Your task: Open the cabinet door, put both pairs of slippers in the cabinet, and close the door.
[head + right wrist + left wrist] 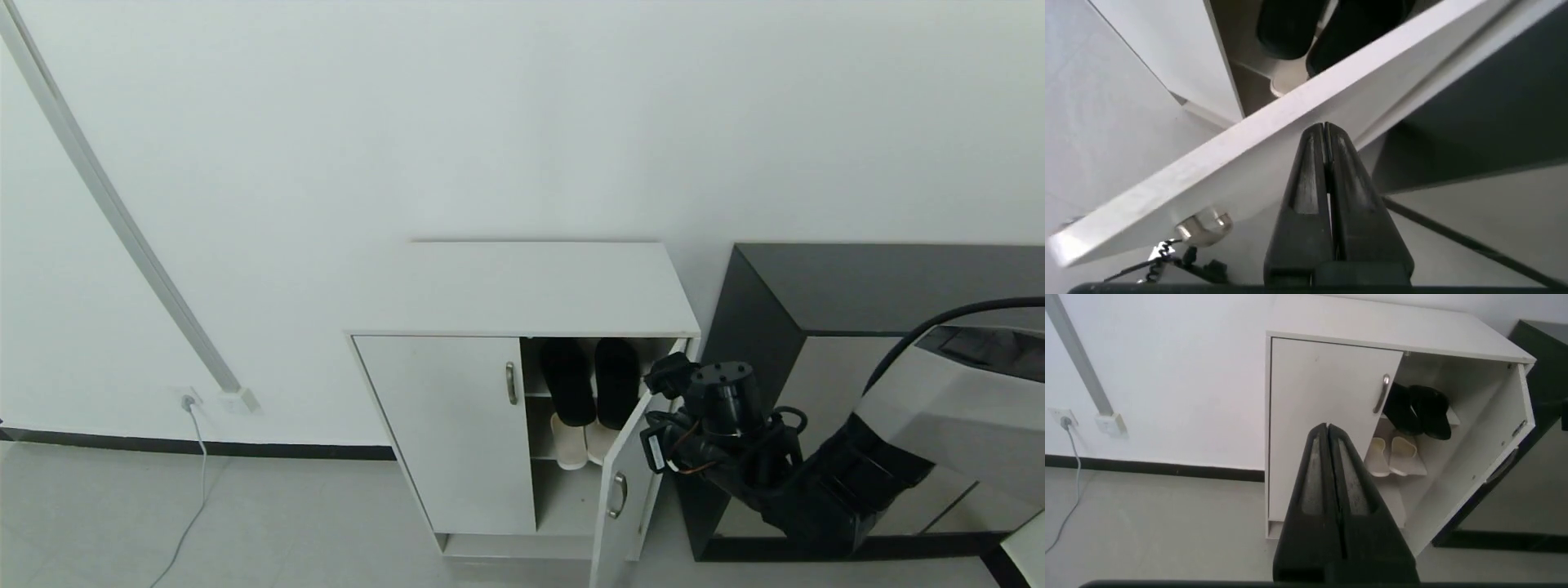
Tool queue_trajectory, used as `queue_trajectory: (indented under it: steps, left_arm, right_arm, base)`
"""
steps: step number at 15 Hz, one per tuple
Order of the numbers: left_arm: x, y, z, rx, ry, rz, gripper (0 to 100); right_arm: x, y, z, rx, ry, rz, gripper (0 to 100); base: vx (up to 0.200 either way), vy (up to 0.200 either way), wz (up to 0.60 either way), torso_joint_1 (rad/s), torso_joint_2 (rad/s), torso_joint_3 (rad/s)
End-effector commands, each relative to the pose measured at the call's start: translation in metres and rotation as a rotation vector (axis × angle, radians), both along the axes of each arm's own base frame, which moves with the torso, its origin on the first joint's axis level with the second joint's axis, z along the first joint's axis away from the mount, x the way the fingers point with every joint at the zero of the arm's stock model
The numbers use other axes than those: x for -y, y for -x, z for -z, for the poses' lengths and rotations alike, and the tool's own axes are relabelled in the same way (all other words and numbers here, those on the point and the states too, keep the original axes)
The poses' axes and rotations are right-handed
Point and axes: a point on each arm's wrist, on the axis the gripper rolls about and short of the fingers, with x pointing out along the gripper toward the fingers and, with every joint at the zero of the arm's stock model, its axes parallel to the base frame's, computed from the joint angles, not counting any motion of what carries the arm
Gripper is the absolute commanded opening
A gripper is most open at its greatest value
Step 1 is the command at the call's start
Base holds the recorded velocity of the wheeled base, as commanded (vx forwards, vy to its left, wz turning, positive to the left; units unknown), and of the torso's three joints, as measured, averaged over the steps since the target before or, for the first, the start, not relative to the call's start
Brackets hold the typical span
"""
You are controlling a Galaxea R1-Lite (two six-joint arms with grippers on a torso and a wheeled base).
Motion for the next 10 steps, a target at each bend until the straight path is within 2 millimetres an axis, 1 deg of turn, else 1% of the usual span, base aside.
queue_trajectory:
  steps: [1,3,5,10]
  left_arm:
    - [0.0,0.0,0.0,-0.001,0.001,-0.001,0]
    - [0.0,0.0,0.0,-0.001,0.001,-0.001,0]
    - [0.0,0.0,0.0,-0.001,0.001,-0.001,0]
    - [0.0,0.0,0.0,-0.001,0.001,-0.001,0]
  right_arm:
    - [-0.006,-0.01,0.008,0.001,-0.001,0.001,0]
    - [-0.014,-0.023,0.009,0.024,-0.016,0.002,0]
    - [-0.021,-0.034,0.015,0.038,-0.026,0.005,0]
    - [-0.034,-0.056,0.027,0.062,-0.042,0.007,0]
  base:
    - [0.0,0.0,0.0,0.0,0.0,0.0]
    - [0.0,0.0,0.0,0.0,0.0,0.0]
    - [0.0,0.0,0.0,0.0,0.0,0.0]
    - [0.0,0.0,0.0,0.0,0.0,0.0]
